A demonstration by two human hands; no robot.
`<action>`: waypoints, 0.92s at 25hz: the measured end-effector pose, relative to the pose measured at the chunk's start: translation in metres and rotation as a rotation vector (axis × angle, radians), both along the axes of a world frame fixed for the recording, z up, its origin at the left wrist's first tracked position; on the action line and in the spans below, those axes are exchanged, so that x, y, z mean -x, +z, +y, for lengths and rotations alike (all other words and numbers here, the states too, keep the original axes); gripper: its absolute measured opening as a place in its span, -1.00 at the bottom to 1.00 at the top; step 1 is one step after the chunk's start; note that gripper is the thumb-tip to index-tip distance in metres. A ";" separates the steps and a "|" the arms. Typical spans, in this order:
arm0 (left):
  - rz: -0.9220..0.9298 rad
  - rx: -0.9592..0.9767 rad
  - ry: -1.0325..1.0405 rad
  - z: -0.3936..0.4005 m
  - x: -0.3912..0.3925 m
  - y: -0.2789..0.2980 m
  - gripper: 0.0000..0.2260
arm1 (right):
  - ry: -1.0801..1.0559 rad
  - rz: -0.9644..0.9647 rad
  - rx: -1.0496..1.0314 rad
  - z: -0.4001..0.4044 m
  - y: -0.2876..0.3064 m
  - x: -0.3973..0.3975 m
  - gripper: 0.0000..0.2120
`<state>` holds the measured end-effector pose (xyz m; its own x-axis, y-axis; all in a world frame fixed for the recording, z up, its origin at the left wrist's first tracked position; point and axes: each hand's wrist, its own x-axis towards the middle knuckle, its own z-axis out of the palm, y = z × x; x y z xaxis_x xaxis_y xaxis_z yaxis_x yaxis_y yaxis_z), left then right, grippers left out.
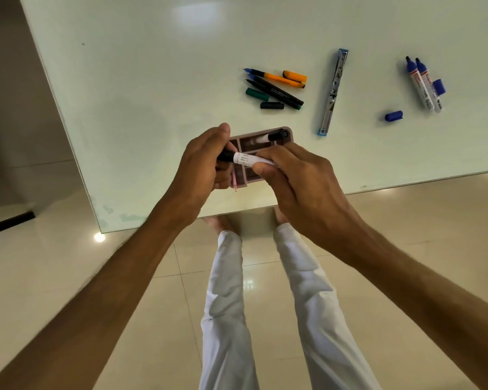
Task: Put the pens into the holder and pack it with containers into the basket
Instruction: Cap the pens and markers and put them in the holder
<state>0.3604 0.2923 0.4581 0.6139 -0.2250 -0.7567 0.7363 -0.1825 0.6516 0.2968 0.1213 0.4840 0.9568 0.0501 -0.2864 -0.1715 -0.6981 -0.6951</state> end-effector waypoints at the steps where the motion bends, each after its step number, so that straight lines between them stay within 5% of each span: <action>1: 0.002 0.039 0.024 0.001 0.001 -0.003 -0.63 | -0.020 -0.006 0.017 0.004 0.000 0.002 -0.68; 6: 0.003 0.048 0.005 0.002 -0.003 -0.009 -0.63 | -0.051 0.016 0.053 0.013 -0.005 0.003 -0.65; 10: -0.079 -0.179 -0.304 0.006 -0.005 -0.018 -0.56 | 0.023 0.094 0.200 -0.011 -0.014 -0.008 -0.60; 14: -0.401 -0.458 -0.288 0.011 -0.015 -0.040 -0.75 | -0.384 0.139 0.116 -0.052 -0.008 -0.030 -0.72; 20: -0.700 -0.544 -0.877 -0.028 -0.023 -0.059 -0.59 | -0.506 0.200 0.011 -0.070 -0.005 -0.010 -0.67; 23: -0.769 -0.571 -0.962 -0.045 -0.025 -0.061 -0.63 | -0.523 0.193 -0.015 -0.067 -0.006 -0.002 -0.68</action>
<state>0.3856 0.2476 0.3971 0.6989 -0.5732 -0.4277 -0.3473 -0.7948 0.4978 0.2989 0.0542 0.4778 0.7858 -0.4119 -0.4615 -0.6173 -0.4760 -0.6263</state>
